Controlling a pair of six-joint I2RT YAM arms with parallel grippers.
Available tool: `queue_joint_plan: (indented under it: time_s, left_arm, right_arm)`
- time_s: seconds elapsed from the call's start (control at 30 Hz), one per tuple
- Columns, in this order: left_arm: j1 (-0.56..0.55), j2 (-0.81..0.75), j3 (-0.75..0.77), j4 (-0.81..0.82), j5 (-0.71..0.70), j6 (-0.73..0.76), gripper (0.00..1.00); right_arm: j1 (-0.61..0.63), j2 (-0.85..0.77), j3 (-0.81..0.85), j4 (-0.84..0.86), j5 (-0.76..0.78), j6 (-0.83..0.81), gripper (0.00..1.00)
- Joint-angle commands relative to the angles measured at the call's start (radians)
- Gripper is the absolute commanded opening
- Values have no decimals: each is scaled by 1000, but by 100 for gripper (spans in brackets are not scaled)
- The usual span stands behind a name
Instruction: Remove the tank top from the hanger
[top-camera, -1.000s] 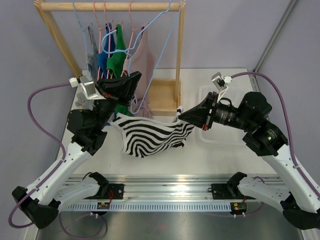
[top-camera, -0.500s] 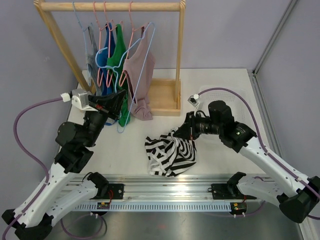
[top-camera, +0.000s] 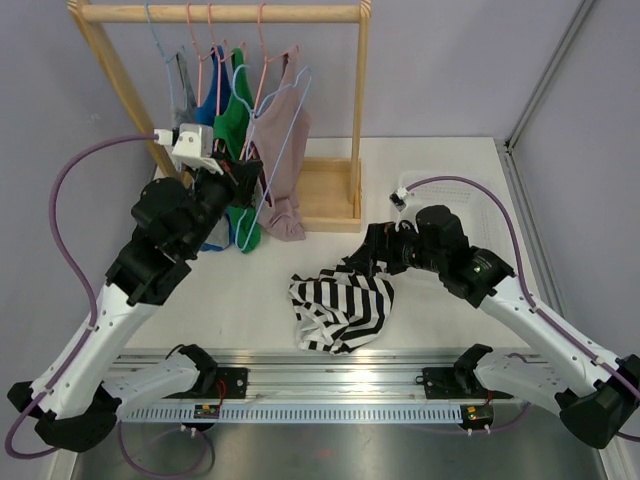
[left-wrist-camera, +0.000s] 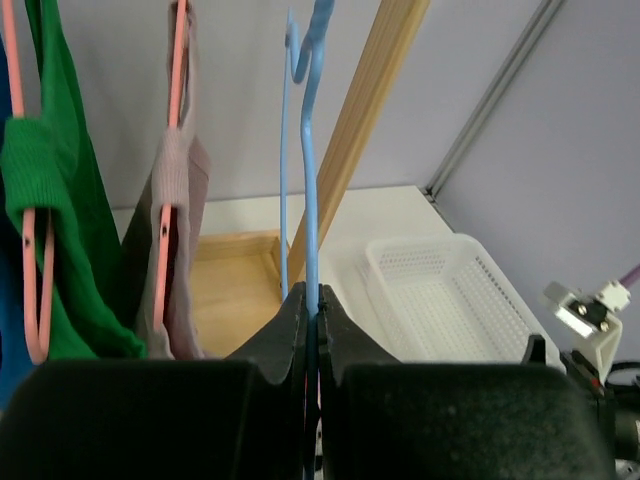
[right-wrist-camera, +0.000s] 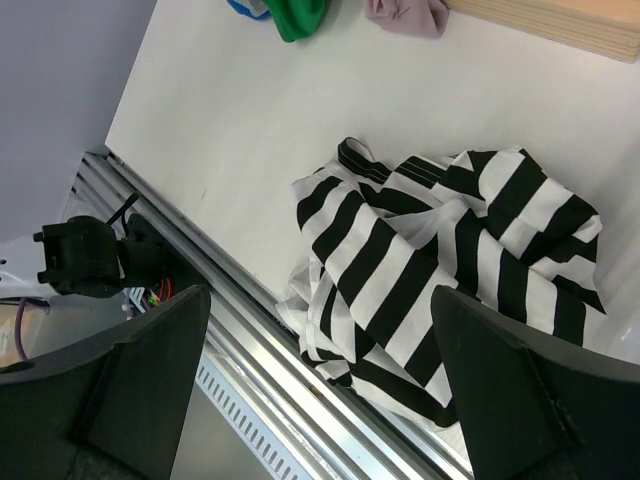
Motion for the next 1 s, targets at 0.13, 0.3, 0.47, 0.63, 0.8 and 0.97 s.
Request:
queue_joint_plan:
  time_s: [0.13,0.3,0.47,0.63,0.8,0.97]
  left_arm:
    - [-7,351,480,-164,-81,112,0]
    - [-6,587,845,-280,-147,149,0]
    - [-6,770,1022,-319,-150,181,0]
    - [-1,845,1045,-258,-173,201,0]
    - [8,923,1104,-258,-165,174,0]
    - [11,918,1082,-247,-156,147,5]
  right_arm:
    - [0,-37,19,-24,84,-12,100]
    - [0,-75,34,-43,104,-12,99]
    - [0,-91,57,-65,120,-23,99]
    - [0,-91,45,-48,118,-26,99]
    - [0,-86,10,-11,84,-20,99]
    - [0,-66,-18,12,65,-18,99]
